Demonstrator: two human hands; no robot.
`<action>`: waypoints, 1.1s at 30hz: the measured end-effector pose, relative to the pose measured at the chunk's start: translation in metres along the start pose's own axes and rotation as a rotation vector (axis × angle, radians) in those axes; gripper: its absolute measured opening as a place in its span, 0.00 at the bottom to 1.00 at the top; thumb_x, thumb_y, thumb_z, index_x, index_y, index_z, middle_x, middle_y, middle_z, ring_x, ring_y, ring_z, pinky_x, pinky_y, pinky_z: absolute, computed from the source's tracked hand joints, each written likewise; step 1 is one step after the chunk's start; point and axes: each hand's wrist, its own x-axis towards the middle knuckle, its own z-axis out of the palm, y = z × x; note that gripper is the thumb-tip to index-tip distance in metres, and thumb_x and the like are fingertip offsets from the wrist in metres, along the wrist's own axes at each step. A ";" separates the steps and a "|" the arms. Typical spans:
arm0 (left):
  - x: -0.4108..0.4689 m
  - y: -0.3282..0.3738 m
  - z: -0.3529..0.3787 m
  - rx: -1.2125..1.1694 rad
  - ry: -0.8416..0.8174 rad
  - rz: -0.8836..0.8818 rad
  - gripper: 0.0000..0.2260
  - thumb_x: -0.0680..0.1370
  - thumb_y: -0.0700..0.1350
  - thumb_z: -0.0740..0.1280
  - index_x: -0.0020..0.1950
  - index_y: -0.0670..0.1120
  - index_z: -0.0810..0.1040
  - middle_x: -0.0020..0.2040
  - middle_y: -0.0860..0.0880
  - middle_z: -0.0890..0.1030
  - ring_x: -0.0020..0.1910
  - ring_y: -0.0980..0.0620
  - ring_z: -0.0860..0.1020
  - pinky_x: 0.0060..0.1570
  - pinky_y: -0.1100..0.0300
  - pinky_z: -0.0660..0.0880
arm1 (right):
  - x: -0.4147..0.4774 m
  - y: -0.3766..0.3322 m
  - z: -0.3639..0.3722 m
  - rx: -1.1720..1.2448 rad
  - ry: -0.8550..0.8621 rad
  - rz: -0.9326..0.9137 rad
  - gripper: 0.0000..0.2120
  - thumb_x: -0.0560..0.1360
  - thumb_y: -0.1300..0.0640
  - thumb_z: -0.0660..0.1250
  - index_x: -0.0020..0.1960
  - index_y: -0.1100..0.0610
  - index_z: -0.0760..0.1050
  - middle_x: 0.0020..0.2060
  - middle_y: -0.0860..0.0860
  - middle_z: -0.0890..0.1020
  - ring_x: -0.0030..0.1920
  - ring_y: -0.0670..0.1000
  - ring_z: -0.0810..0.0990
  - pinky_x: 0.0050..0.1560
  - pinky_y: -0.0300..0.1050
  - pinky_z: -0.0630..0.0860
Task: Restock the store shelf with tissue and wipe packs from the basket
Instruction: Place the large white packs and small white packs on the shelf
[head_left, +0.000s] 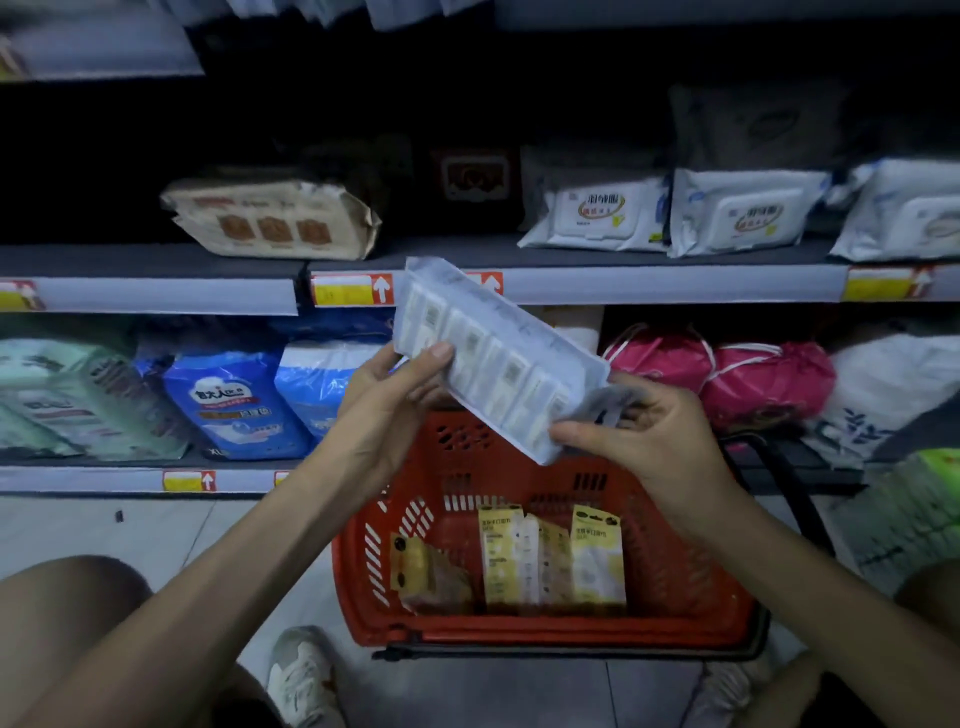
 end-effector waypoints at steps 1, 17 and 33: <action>-0.005 0.008 0.003 0.023 0.002 0.033 0.12 0.77 0.42 0.74 0.59 0.40 0.81 0.54 0.42 0.86 0.53 0.45 0.85 0.57 0.50 0.79 | -0.002 -0.008 0.002 -0.046 0.002 -0.051 0.13 0.65 0.70 0.80 0.45 0.57 0.85 0.42 0.52 0.89 0.46 0.52 0.88 0.44 0.43 0.83; -0.020 0.173 0.033 -0.217 -0.073 0.315 0.27 0.73 0.37 0.70 0.72 0.33 0.71 0.58 0.37 0.84 0.57 0.43 0.85 0.62 0.52 0.81 | 0.028 -0.150 0.056 -0.414 -0.013 -0.768 0.28 0.70 0.58 0.79 0.69 0.51 0.78 0.63 0.39 0.82 0.64 0.40 0.81 0.62 0.35 0.76; 0.000 0.285 0.038 0.398 0.058 0.675 0.17 0.83 0.49 0.69 0.70 0.47 0.79 0.58 0.49 0.87 0.58 0.52 0.85 0.60 0.54 0.81 | 0.115 -0.244 0.168 -0.234 0.168 -0.784 0.15 0.73 0.52 0.79 0.59 0.49 0.85 0.45 0.44 0.86 0.48 0.44 0.85 0.42 0.51 0.84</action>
